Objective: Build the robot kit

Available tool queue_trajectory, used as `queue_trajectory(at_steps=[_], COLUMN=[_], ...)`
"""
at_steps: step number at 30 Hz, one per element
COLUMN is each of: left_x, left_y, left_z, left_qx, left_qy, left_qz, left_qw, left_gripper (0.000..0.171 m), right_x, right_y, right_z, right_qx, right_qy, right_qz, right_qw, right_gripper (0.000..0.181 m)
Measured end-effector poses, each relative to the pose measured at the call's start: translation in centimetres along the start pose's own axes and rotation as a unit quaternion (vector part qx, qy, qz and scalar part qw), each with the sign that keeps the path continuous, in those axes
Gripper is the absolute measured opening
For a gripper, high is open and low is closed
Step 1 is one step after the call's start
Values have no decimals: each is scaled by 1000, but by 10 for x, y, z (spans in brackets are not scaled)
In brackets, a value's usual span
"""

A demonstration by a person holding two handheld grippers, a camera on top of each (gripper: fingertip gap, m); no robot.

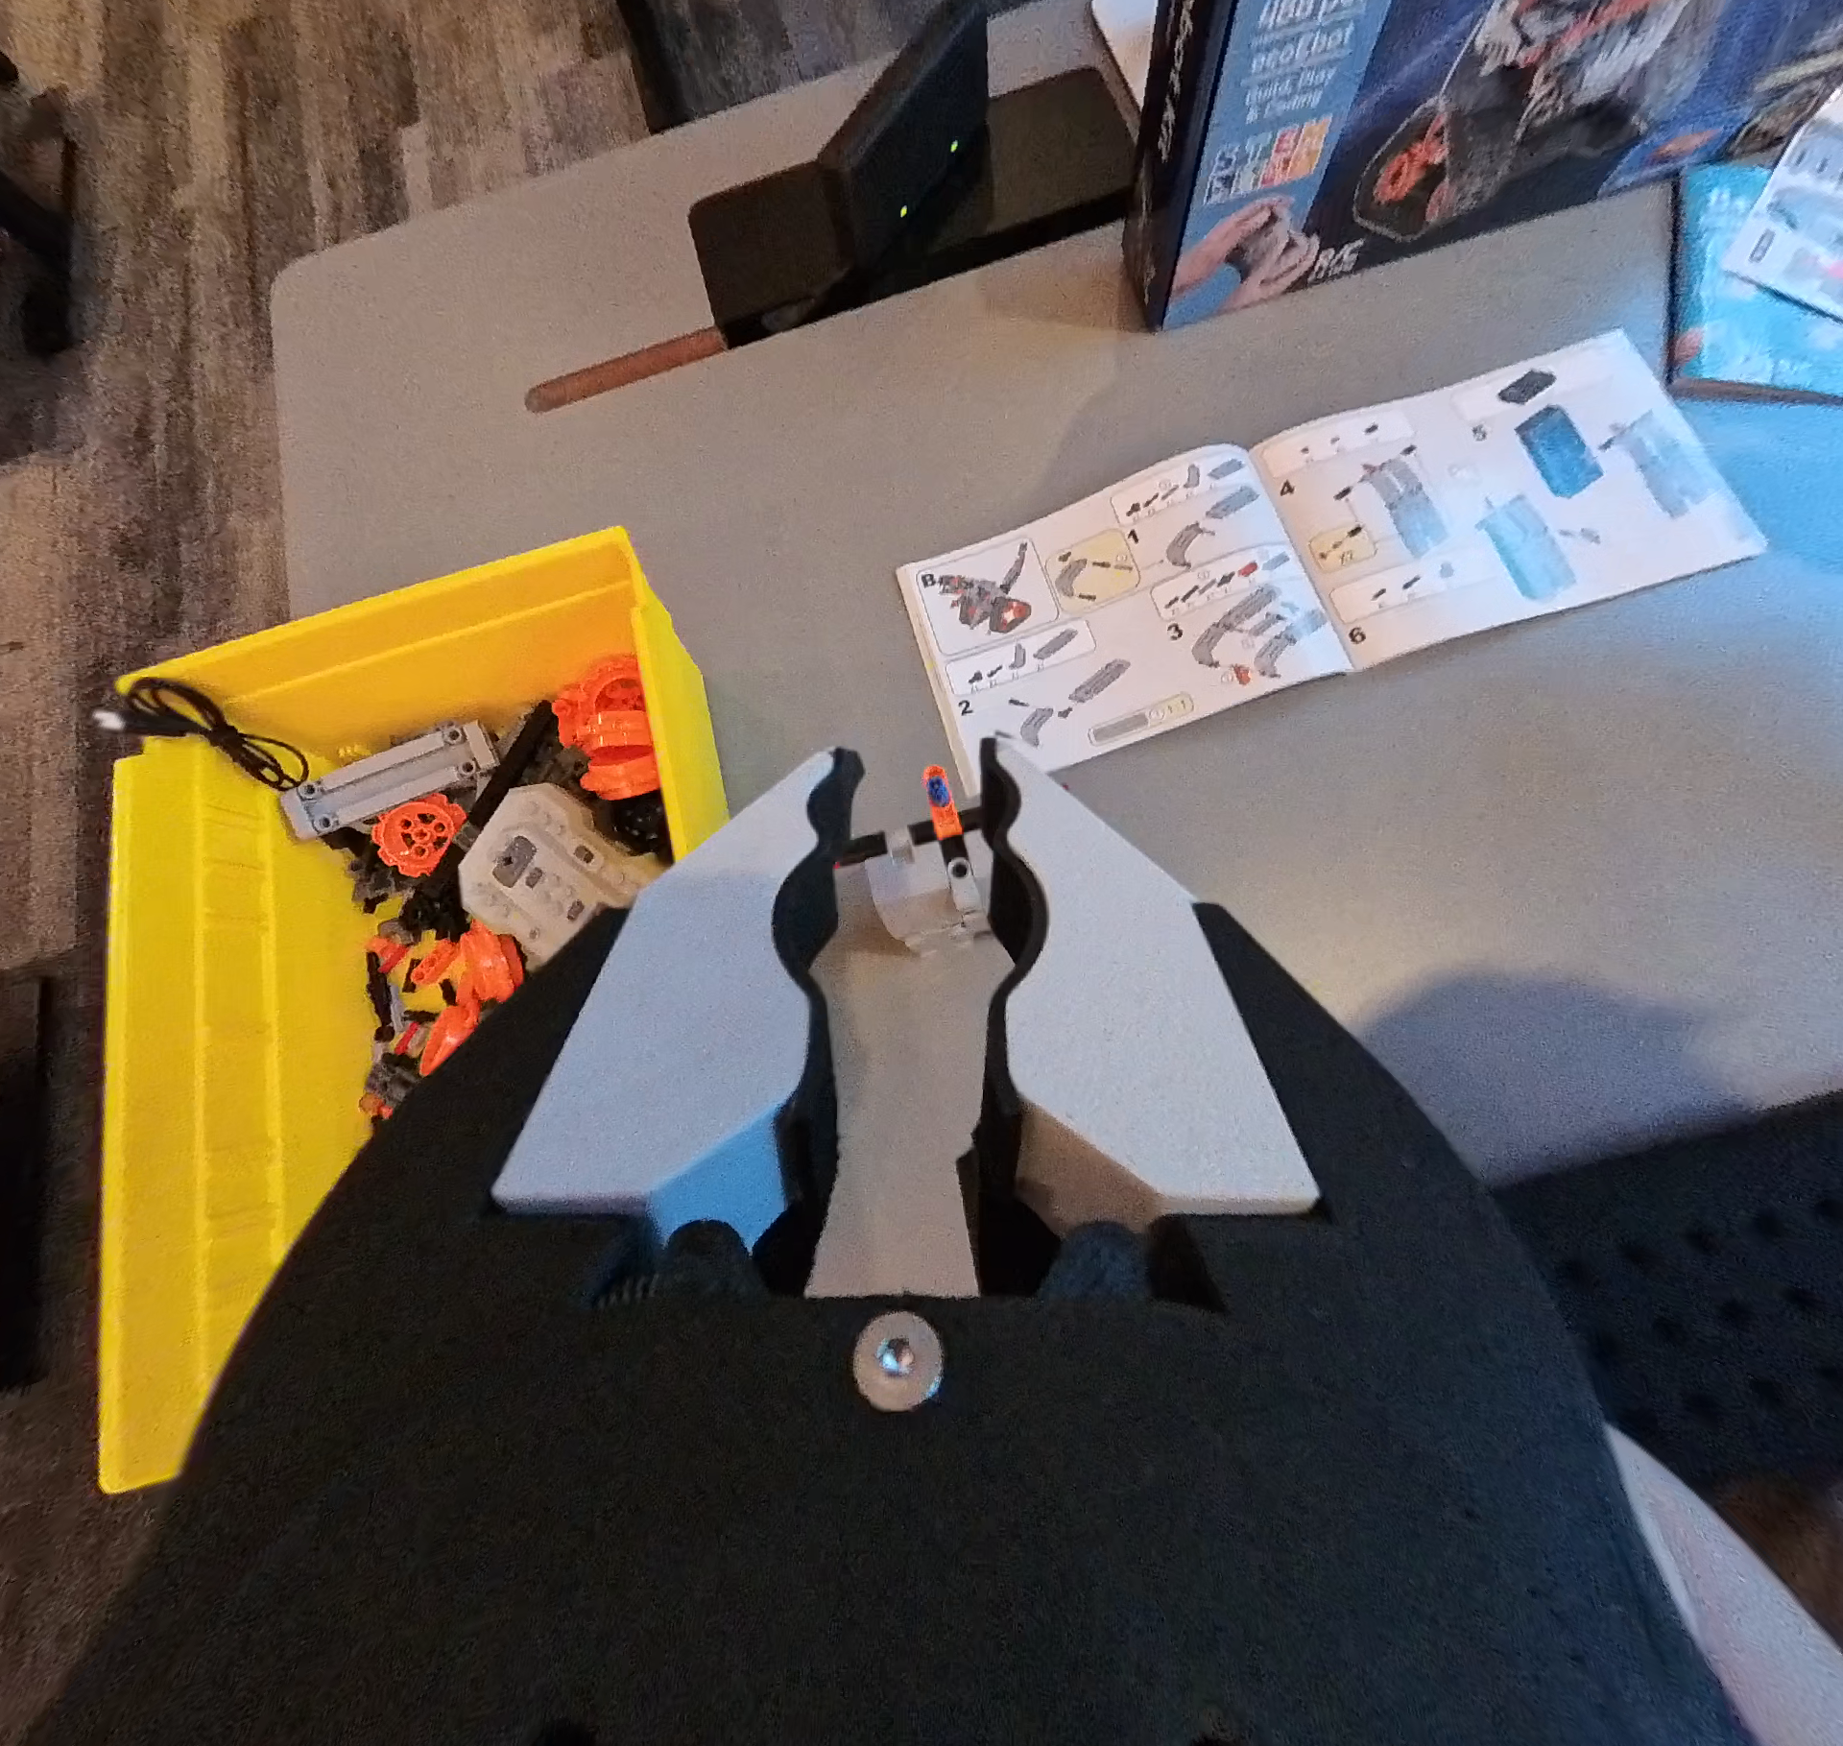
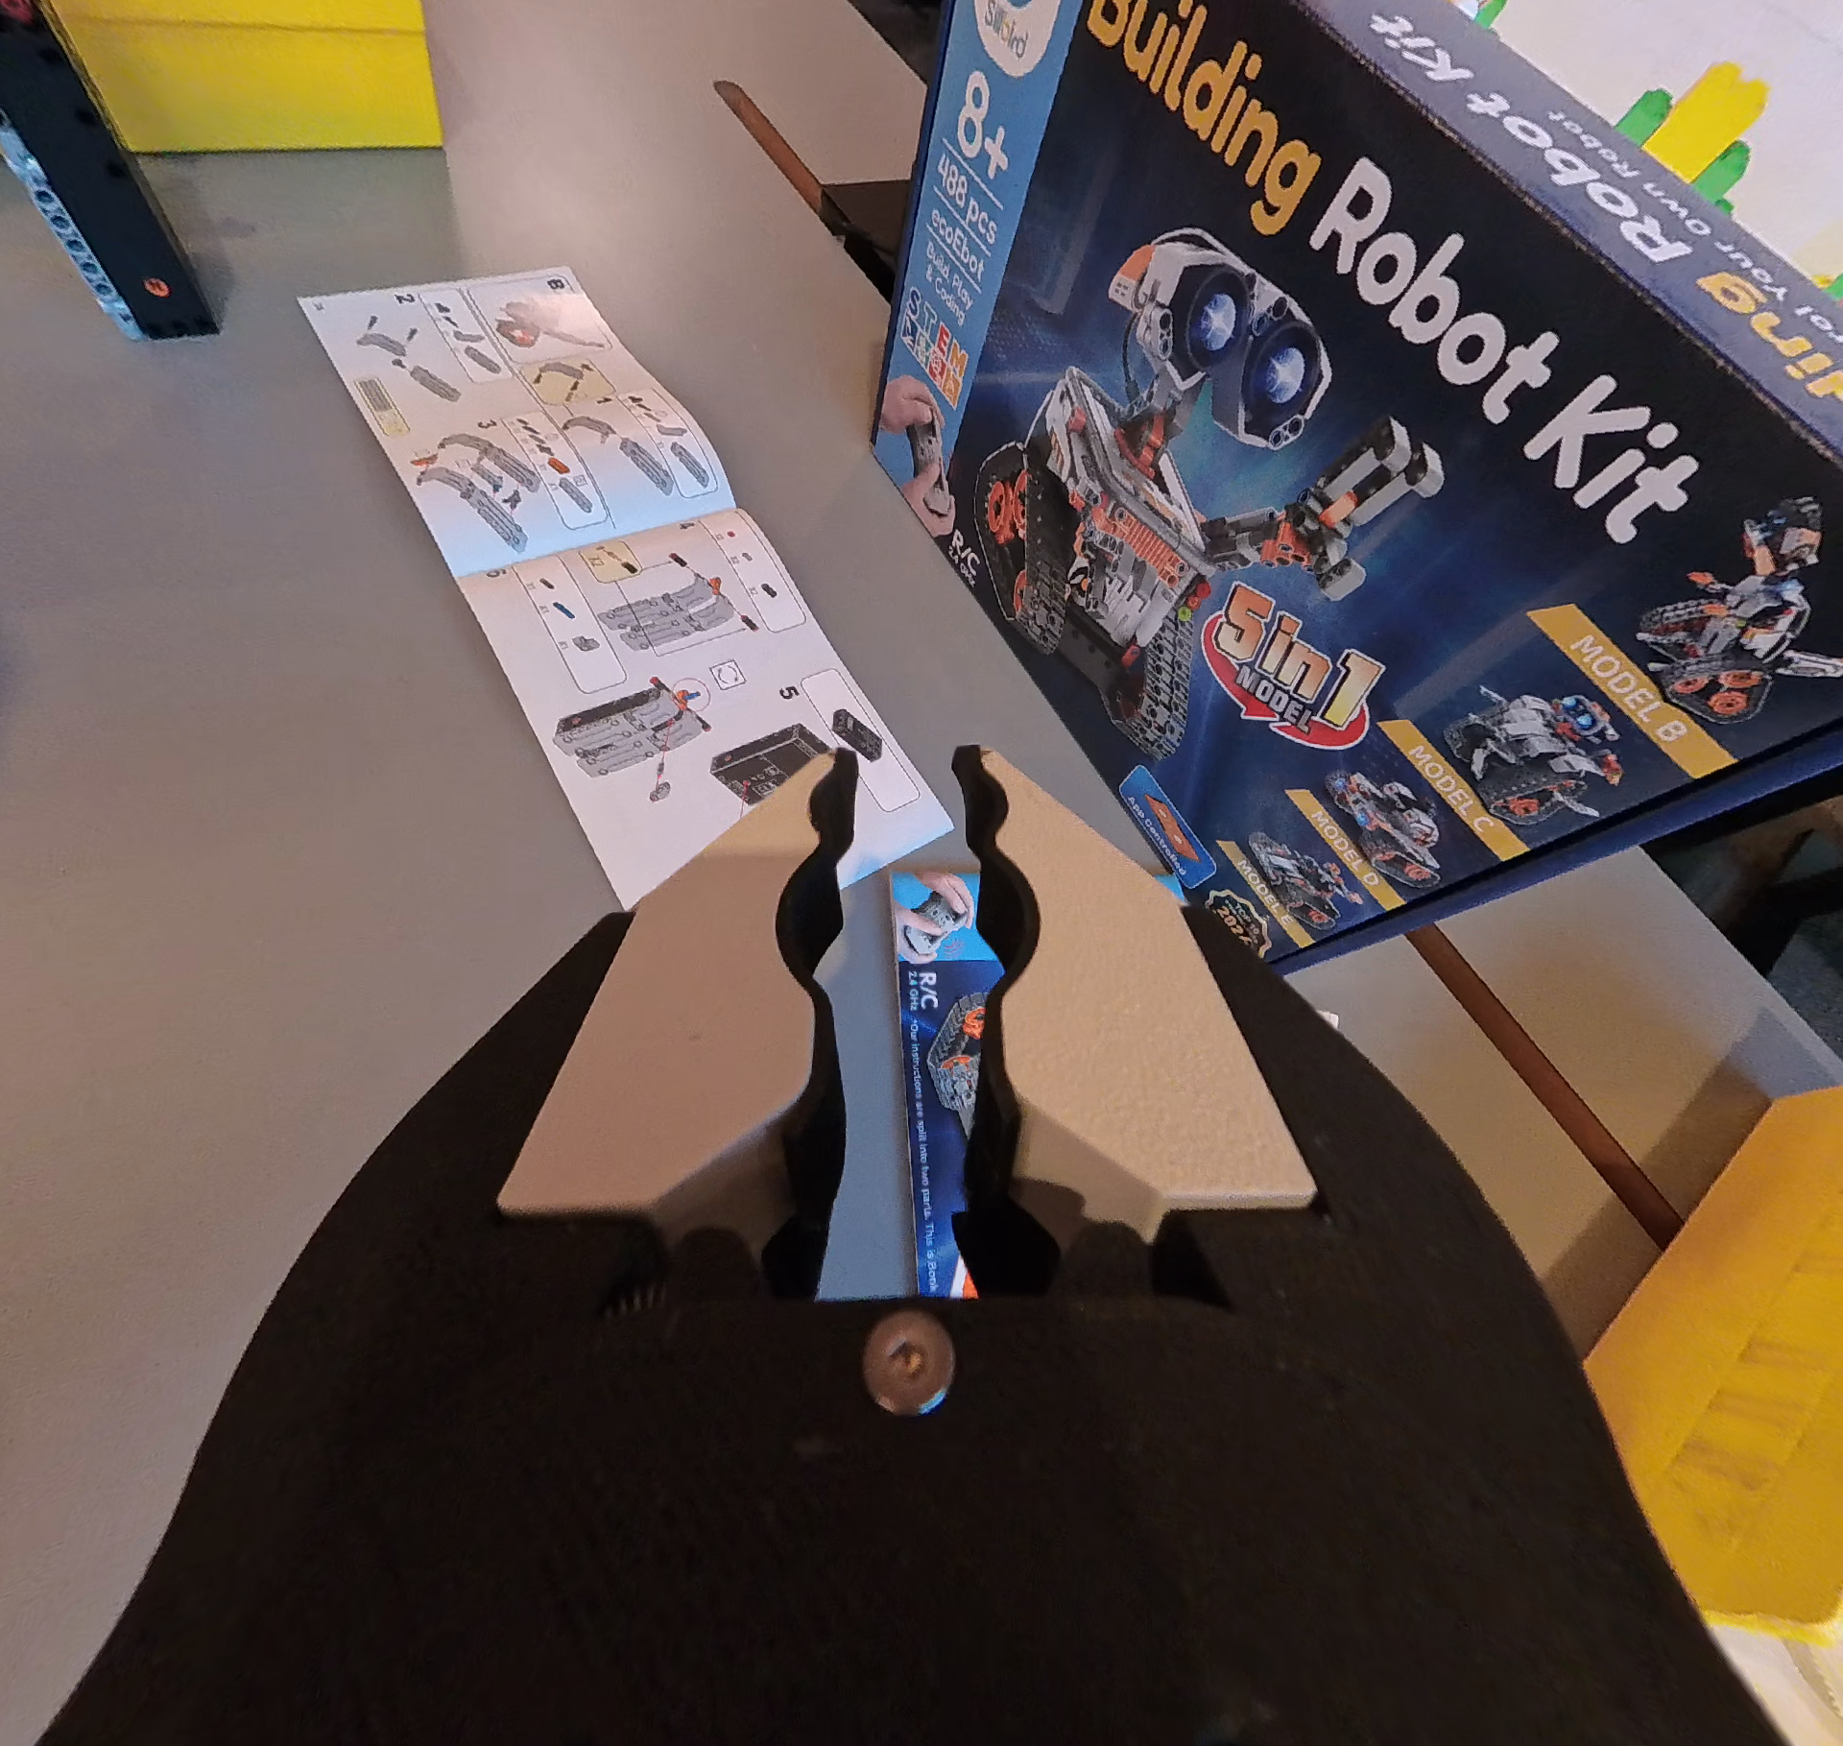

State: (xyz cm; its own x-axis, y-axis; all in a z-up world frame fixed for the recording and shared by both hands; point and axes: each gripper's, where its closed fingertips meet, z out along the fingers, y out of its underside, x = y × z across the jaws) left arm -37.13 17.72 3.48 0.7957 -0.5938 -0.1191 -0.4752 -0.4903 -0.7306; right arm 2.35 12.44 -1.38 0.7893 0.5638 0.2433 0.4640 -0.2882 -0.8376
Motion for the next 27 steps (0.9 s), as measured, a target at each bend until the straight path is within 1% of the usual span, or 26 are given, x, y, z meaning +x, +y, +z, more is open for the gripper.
queue_trajectory(at_steps=[3,6,8,10,11,13,15,16,17,19,21,23,25,27], left_x=[-3,-9,-10,-12,-14,-18,-22,-23,-24,-24,-23,-22,-22,-21], left_y=[9,4,1,2,2,-2,-7,-8,-9,-12,-15,-18,-20,-23], left_z=[4,0,-5,-7,-9,-14,-18,-19,-20,-21,-22,-24,-26,-27], left_qx=[-28,-14,-2,2,7,25,44,51,55,63,71,80,90,98], left_qy=[-13,-25,-23,-26,-27,-30,-31,-31,-32,-32,-29,-26,-23,-18], left_qz=[6,-6,-7,-9,-11,-20,-32,-35,-37,-35,-30,-27,-28,-26], left_qw=[999,1000,1000,1000,1000,999,998,998,997,997,997,996,995,995], left_gripper=[24,21,19,20,20,21,20,20,20,20,20,20,20,20], right_x=[-1,-8,-16,-28,-41,-82,-138,-166,-193,-228,-247,-261,-275,-288], right_y=[0,-10,-24,-51,-71,-116,-148,-157,-161,-161,-157,-152,-148,-150], right_z=[2,4,5,8,12,24,45,60,78,119,159,189,206,213], right_qx=[-3,13,34,74,107,185,237,247,246,232,218,206,197,201], right_qy=[-2,-10,-18,-22,-37,-89,-149,-176,-200,-213,-205,-209,-225,-246], right_qz=[-1,-1,-1,15,31,57,62,65,67,67,59,62,90,120], right_qw=[1000,1000,999,997,993,977,958,951,946,947,952,954,950,940], right_gripper=[23,29,35,43,50,60,62,65,68,70,75,79,82,81])
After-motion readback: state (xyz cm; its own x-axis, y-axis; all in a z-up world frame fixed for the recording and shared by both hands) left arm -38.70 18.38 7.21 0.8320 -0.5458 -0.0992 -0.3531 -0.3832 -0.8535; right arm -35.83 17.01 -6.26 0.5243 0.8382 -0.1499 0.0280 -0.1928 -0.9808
